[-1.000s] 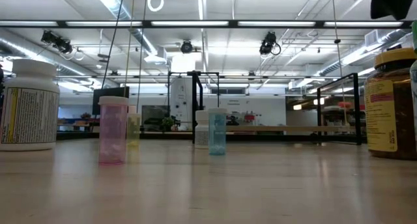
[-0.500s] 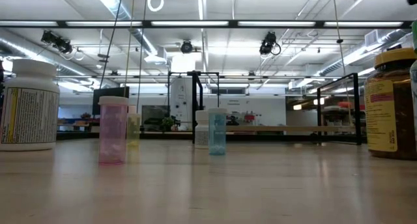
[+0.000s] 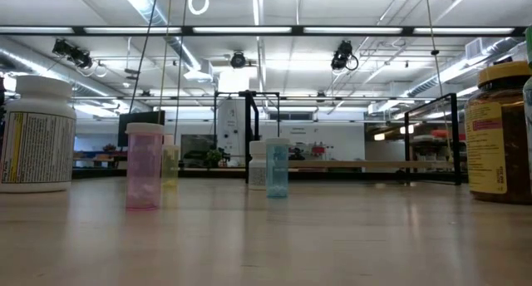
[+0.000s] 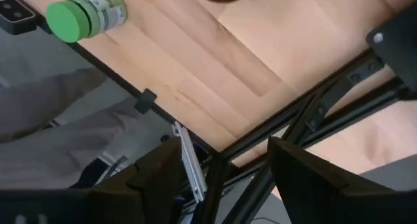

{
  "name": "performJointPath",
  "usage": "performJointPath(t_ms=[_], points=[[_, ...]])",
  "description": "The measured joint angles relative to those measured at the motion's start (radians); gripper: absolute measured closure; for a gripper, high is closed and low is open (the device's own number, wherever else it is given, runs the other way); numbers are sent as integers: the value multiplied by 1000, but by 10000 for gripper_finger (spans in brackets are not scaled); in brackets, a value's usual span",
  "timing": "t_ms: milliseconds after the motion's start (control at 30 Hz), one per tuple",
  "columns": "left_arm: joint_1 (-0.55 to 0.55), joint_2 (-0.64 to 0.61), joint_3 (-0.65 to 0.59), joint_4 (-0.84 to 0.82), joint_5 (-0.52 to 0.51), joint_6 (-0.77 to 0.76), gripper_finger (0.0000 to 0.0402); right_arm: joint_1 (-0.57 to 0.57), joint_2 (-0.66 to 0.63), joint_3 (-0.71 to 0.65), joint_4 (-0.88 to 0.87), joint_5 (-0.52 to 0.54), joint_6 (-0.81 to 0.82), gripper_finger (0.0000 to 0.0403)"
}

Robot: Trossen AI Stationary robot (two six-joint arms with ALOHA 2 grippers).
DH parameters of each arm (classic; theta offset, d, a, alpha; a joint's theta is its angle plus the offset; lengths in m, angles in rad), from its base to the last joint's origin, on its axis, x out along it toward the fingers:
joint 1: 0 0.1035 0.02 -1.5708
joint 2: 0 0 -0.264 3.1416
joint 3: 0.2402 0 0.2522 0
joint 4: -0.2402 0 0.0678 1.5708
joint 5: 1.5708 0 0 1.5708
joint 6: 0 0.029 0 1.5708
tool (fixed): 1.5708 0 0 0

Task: Pick and place medicine bottles onto shelf by color
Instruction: Put the large yellow pill bottle on the shelf

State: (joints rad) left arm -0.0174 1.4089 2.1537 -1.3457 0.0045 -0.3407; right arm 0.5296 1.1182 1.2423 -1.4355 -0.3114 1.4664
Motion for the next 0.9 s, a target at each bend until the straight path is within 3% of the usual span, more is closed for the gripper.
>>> performJointPath(t_ms=[233, 433, 900], points=[[-3, 0, 20, 2, -5, 14, 143, -1, 61, 0, 38, 146, -15, 156], [-4, -2, 20, -20, -6, 23, 143, -1, 169, 0, 65, 239, -203, 133], [-4, -2, 20, -56, -7, 12, 143, -63, 289, 0, 89, 371, -366, 111]])
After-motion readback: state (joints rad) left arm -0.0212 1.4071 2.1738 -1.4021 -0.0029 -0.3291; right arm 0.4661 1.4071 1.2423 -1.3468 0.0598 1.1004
